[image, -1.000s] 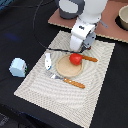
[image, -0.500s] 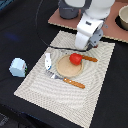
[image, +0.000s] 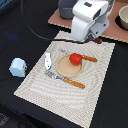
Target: Interact with the objects in diverse but meaningful ways.
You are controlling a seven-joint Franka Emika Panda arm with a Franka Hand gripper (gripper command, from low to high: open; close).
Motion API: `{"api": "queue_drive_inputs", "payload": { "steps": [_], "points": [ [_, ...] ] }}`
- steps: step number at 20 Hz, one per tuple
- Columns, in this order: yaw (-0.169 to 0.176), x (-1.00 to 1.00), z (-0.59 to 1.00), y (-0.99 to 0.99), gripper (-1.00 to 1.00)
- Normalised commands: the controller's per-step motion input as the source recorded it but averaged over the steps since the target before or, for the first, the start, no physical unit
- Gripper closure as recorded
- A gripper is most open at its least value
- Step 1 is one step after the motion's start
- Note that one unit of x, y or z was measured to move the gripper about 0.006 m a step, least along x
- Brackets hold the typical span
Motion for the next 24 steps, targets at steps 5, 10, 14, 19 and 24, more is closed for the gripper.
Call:
{"api": "queue_drive_inputs", "payload": {
  "steps": [5,10,14,19,24],
  "points": [
    [-0.009,-0.61,-0.02,-0.7,1.0],
    [0.0,-0.54,-0.08,-0.84,1.0],
    [0.0,-0.32,-0.09,-0.96,1.0],
    [0.0,-0.11,-0.11,-1.0,1.0],
    [0.001,0.0,-0.31,-0.53,1.0]
  ]
}}
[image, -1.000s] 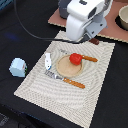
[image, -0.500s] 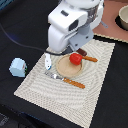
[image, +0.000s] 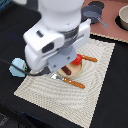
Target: Interact with the objects in diverse but meaningful ways.
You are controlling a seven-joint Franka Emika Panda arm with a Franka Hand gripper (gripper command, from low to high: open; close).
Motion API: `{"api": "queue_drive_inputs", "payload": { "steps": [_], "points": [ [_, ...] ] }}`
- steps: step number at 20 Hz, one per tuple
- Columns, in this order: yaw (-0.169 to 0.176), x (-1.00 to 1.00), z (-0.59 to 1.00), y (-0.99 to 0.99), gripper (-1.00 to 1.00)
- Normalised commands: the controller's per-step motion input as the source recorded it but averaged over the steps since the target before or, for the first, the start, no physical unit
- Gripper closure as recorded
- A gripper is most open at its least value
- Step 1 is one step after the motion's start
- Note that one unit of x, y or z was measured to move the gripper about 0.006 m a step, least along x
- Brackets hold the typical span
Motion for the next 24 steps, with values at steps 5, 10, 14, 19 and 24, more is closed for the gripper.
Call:
{"api": "queue_drive_inputs", "payload": {
  "steps": [5,10,14,19,24],
  "points": [
    [0.001,0.0,-0.44,-0.44,1.0],
    [0.004,0.0,-0.49,-0.4,1.0],
    [0.002,0.01,-0.42,-0.28,1.0],
    [0.0,0.08,-0.1,-0.12,-1.0],
    [0.0,0.06,0.05,-0.12,-1.0]
  ]
}}
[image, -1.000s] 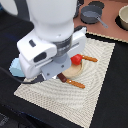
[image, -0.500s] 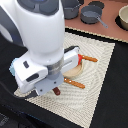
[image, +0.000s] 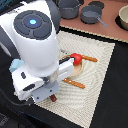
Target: Interact with the objects in diverse but meaningful ways.
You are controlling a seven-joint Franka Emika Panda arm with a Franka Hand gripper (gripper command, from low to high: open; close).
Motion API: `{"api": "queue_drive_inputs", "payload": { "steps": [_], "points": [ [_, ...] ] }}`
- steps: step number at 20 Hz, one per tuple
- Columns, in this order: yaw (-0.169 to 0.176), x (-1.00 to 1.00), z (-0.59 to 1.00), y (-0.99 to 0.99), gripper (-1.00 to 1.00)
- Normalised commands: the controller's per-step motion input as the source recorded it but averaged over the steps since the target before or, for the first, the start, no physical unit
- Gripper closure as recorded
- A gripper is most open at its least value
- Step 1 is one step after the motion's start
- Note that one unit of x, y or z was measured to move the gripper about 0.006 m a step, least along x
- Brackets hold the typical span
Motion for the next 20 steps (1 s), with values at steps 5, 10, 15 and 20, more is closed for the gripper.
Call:
{"api": "queue_drive_inputs", "payload": {
  "steps": [5,10,15,20],
  "points": [
    [0.0,0.03,0.33,0.01,-1.0],
    [0.0,-0.28,0.44,0.36,-1.0],
    [0.005,-0.53,0.42,0.55,-1.0],
    [0.028,-0.58,0.19,0.6,-1.0]
  ]
}}
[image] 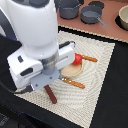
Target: Interact with the objects in diverse but meaningful ways.
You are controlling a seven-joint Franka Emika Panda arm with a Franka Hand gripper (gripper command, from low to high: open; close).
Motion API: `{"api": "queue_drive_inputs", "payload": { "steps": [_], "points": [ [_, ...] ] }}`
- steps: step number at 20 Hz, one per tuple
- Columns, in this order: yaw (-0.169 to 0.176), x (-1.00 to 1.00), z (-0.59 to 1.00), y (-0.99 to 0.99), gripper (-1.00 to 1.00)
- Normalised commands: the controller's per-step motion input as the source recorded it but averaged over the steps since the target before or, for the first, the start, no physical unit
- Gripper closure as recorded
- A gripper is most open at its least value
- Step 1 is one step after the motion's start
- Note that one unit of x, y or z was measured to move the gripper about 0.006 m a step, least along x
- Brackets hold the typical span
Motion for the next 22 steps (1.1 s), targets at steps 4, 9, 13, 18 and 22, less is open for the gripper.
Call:
{"api": "queue_drive_inputs", "payload": {
  "steps": [4,9,13,18,22],
  "points": [
    [0.025,-0.56,0.01,0.62,-1.0],
    [0.03,-0.55,0.0,0.62,-1.0],
    [0.031,-0.54,0.0,0.65,-1.0],
    [0.026,-0.54,-0.02,0.64,-1.0],
    [0.015,-0.37,-0.29,0.4,-1.0]
  ]
}}
